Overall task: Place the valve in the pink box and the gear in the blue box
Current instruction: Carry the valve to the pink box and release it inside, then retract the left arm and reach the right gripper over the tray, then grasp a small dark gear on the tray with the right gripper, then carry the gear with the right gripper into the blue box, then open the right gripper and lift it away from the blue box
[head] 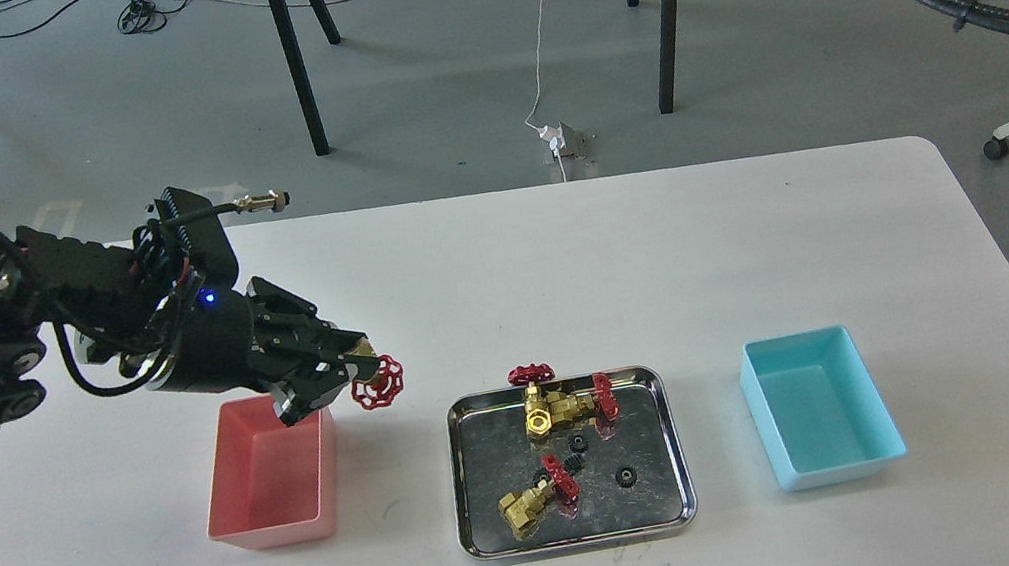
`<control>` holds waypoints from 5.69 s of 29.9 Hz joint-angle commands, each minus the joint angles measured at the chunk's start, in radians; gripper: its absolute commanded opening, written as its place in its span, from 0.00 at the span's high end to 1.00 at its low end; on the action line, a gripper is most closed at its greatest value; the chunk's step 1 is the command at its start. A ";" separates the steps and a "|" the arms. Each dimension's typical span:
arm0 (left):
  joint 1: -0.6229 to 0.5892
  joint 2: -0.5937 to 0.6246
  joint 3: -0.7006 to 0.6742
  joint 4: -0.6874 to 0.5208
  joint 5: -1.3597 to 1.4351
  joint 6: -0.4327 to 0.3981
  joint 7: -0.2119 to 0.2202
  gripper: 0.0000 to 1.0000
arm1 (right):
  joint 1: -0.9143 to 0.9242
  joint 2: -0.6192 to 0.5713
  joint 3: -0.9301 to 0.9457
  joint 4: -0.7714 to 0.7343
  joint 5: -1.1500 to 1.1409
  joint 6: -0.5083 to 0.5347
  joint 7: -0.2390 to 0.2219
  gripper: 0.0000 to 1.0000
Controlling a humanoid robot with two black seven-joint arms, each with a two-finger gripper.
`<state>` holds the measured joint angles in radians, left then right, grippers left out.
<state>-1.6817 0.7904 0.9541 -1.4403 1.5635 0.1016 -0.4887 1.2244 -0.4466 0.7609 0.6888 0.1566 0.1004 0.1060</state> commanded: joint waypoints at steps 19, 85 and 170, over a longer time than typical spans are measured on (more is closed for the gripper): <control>0.321 0.024 -0.141 0.204 0.110 -0.005 0.000 0.94 | -0.086 -0.015 0.000 0.015 0.003 0.008 0.000 0.00; 0.764 -0.051 -1.373 0.161 -1.422 -0.444 0.000 0.01 | 0.196 0.437 -1.468 0.505 -1.465 0.222 0.012 0.46; 0.786 -0.365 -1.591 0.929 -1.386 -0.590 0.000 0.01 | -0.273 0.060 -0.171 -0.040 -0.009 0.388 0.075 0.01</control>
<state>-0.9011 0.4557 -0.6243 -0.5453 0.1782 -0.4886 -0.4885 0.9954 -0.4632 0.5034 0.7088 0.1323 0.4867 0.1836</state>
